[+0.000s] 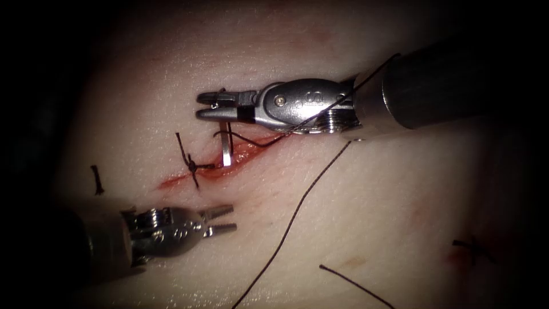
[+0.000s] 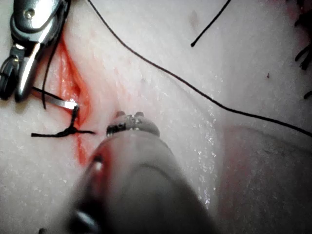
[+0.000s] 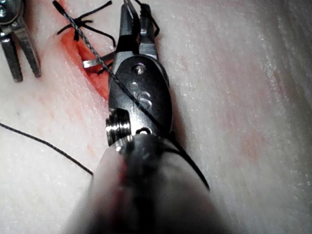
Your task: Wound Closure
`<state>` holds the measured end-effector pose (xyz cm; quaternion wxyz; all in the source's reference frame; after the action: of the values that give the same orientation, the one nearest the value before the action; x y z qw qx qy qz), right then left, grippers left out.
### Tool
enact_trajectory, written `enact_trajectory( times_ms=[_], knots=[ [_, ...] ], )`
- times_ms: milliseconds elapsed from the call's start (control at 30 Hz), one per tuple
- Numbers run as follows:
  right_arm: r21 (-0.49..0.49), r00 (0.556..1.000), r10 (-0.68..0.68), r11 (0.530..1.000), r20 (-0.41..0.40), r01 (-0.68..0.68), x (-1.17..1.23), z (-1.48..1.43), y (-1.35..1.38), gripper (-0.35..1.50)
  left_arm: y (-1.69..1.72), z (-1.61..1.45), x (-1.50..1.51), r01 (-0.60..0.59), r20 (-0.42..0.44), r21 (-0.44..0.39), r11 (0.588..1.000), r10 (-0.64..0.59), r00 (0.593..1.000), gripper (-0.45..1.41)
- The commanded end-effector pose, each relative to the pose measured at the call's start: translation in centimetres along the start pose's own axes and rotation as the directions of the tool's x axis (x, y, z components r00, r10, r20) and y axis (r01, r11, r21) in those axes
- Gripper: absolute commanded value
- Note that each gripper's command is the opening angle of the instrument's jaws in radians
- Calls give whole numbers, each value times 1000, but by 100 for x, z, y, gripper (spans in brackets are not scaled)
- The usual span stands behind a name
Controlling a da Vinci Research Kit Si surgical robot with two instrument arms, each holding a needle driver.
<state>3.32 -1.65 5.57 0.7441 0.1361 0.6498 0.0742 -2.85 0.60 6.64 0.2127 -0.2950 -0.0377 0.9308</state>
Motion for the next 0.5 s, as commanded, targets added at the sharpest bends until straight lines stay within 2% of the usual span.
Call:
enact_trajectory(
  times_ms=[33,233,500],
  knots=[
    [7,1000,12,1000,3,-12,-6,8,-5,-35,7,8,-3,5,2,-4,1000,-5,1000,27],
    [25,1000,11,1000,21,-12,-8,9,-10,-35,7,6,-4,9,2,-6,1000,-9,1000,27],
    [55,993,119,991,19,-119,-8,10,-14,-35,3,7,-9,6,0,-8,1000,-6,1000,25]
  ],
)
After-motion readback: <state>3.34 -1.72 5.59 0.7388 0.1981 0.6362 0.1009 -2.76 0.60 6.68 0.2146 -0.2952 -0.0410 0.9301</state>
